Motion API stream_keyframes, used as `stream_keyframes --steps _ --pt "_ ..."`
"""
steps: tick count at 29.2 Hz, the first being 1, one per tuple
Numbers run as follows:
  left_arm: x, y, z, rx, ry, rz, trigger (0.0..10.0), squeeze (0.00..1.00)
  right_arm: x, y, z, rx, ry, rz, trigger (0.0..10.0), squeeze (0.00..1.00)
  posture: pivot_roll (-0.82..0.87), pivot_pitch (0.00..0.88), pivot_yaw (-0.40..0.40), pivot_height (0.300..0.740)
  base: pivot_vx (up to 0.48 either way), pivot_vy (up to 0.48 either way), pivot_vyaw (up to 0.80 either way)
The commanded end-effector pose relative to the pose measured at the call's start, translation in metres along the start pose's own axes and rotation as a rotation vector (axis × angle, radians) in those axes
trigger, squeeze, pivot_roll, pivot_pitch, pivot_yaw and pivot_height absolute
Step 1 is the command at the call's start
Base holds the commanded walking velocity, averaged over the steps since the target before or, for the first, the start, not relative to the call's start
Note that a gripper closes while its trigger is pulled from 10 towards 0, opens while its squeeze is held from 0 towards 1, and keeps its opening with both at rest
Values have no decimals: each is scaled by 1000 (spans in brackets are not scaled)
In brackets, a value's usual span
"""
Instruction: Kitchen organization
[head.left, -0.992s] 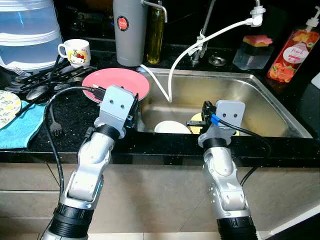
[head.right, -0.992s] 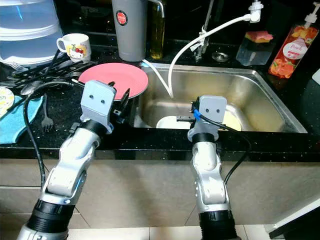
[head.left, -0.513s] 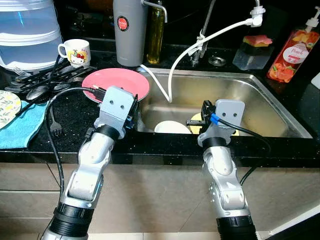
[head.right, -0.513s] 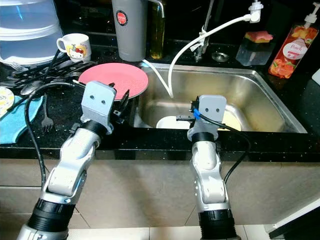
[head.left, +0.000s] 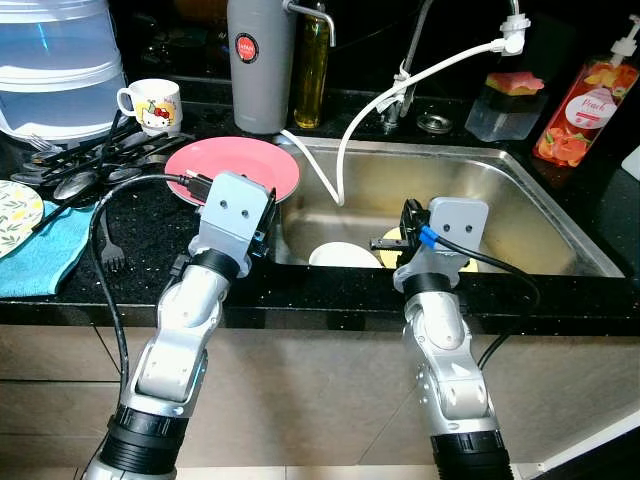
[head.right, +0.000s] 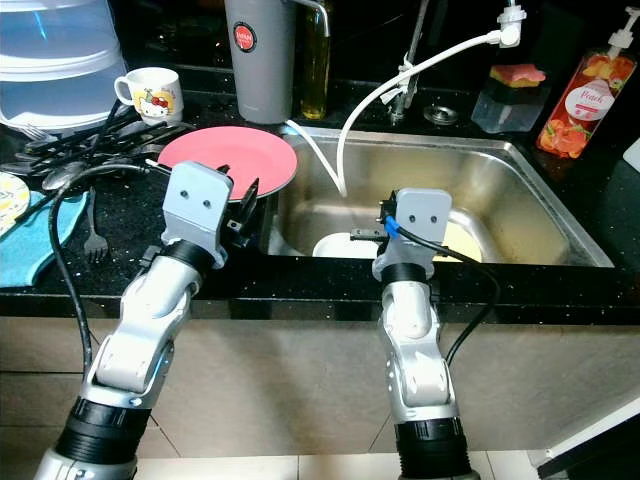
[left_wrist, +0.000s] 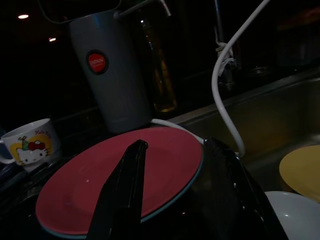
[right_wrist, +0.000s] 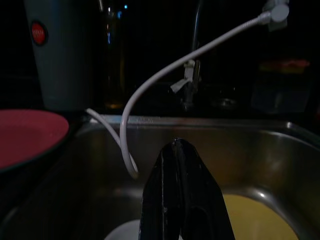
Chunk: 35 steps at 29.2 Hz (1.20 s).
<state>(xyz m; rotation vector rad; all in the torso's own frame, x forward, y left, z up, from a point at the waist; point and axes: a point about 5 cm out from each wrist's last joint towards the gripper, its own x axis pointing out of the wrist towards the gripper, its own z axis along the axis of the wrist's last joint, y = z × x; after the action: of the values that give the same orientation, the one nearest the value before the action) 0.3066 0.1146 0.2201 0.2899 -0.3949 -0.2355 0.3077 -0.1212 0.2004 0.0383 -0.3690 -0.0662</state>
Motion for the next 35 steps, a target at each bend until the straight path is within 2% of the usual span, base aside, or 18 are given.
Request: stream_keyframes --steps 1,35 --pt "2 -4 4 12 -22 -23 10000 0 3 0 7 14 -20 -7 10000 0 223 0 -74 740 0 0 0" --pt "-1 -7 6 2 -19 -2 10000 0 10 5 14 25 -32 21 10000 0 236 12 -98 740 0 0 0"
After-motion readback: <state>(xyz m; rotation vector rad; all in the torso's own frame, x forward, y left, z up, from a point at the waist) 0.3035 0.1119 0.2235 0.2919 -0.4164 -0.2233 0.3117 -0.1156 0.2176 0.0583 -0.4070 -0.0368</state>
